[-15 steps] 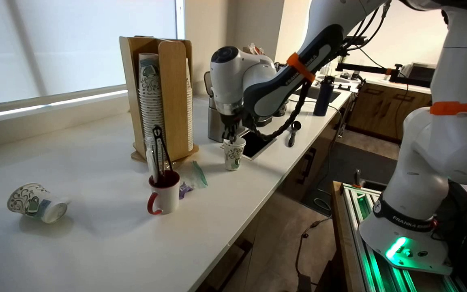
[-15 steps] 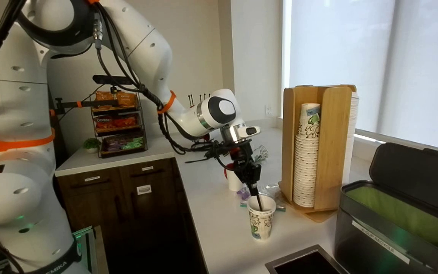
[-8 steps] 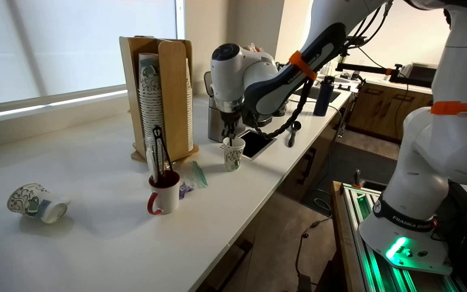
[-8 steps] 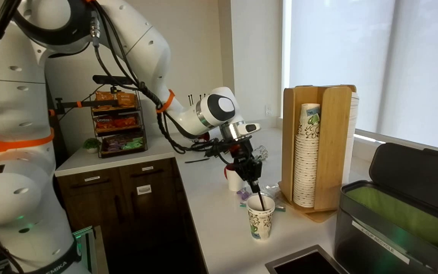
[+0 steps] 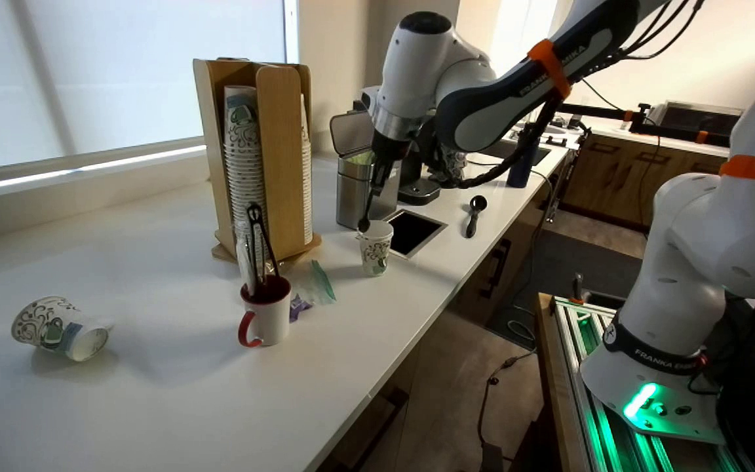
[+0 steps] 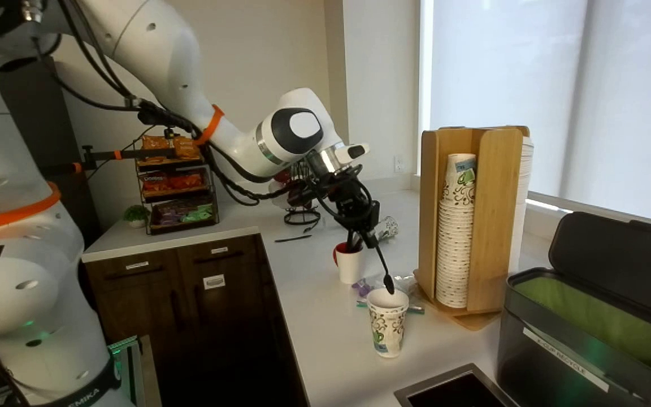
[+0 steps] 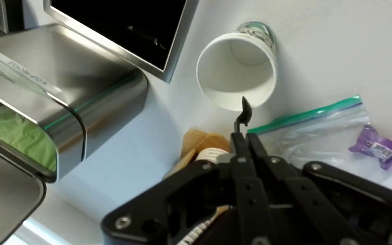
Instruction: Remove the spoon from the cup and put it inside the mug
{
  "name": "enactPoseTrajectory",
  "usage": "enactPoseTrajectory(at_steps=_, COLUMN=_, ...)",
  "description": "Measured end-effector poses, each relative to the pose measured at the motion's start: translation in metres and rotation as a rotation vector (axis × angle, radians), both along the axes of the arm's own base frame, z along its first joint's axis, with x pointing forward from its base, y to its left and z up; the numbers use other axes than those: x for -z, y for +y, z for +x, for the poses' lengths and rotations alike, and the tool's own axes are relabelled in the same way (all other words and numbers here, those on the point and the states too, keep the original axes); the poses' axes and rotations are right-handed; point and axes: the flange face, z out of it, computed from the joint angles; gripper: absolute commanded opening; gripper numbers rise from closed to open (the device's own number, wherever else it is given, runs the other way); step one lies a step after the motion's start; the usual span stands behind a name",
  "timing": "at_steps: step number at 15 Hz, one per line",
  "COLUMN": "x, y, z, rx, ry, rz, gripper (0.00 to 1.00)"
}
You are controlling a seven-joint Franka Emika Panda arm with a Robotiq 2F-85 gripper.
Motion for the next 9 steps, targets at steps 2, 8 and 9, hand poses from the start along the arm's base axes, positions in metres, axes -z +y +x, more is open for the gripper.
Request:
enactPoseTrajectory(at_steps=2, x=-0.021, y=0.007, z=-0.016, rx=-0.087, ry=-0.053, rz=0.04, gripper=0.01)
enactPoseTrajectory(at_steps=8, x=-0.046, y=0.049, z=-0.045, rx=-0.36, ry=-0.1, rz=0.178, gripper=0.01)
enactPoseTrajectory(at_steps=9, x=-0.046, y=0.057, z=-0.046, rx=-0.407, ry=-0.101, rz=0.201, gripper=0.01)
